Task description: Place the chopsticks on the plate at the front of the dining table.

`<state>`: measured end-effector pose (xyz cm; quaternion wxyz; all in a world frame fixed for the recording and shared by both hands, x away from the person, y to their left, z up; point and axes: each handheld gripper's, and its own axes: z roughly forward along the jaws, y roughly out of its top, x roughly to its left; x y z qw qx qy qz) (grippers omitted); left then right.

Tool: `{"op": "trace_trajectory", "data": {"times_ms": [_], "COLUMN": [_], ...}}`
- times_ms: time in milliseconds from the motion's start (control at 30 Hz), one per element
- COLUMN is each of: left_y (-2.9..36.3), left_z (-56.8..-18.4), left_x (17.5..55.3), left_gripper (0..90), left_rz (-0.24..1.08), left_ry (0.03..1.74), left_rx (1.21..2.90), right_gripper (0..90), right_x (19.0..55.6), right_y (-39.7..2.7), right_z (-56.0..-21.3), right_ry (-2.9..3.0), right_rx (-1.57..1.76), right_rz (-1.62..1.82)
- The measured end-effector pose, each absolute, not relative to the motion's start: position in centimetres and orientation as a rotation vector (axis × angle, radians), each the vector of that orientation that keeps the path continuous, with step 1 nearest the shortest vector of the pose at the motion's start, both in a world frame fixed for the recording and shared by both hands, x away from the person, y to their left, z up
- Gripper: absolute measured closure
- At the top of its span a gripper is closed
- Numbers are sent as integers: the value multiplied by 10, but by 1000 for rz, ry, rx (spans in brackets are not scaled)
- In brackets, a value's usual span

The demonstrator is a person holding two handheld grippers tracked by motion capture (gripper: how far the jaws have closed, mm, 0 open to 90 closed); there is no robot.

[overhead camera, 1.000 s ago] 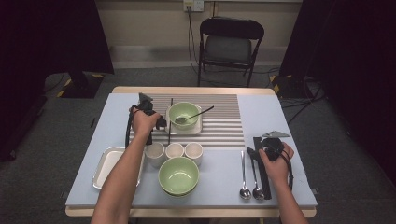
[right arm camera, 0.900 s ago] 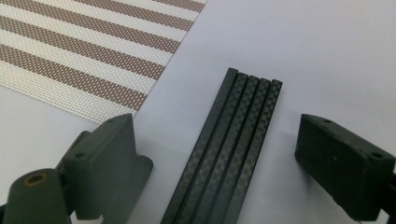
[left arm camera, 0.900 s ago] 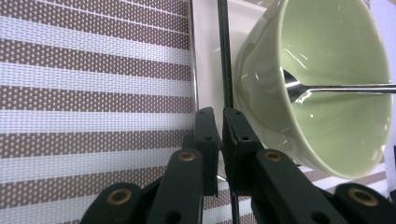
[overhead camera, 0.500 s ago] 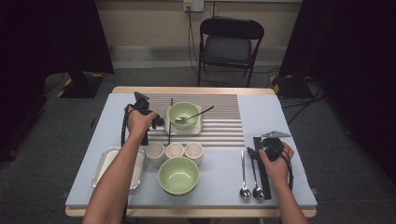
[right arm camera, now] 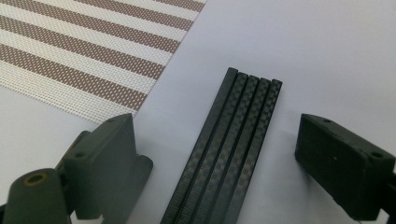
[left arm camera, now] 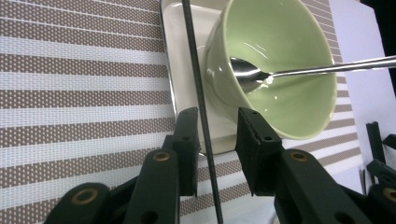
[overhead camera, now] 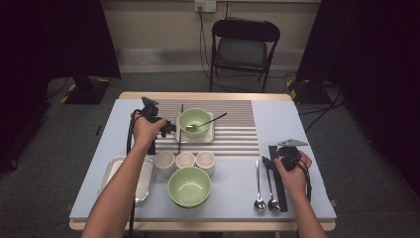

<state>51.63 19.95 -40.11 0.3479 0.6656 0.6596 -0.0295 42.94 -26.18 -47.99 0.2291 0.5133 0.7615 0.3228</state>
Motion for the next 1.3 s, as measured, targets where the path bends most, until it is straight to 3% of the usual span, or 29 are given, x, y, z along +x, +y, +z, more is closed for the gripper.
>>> {"op": "trace_trajectory", "data": {"times_ms": [933,1300], "left_y": [196,190], "left_z": [-397,-395], "left_x": [508,505], "left_gripper": [585,490], "left_rz": [-102,-123], "left_ry": [1645,1599], "left_rx": [1751,1769], "right_gripper": [112,112], "right_x": [429,429], "right_y": [-262,-262], "right_z": [-480,-480], "right_ry": [2094,2094], "right_rx": [1412,1412], "right_rz": [889,889]}}
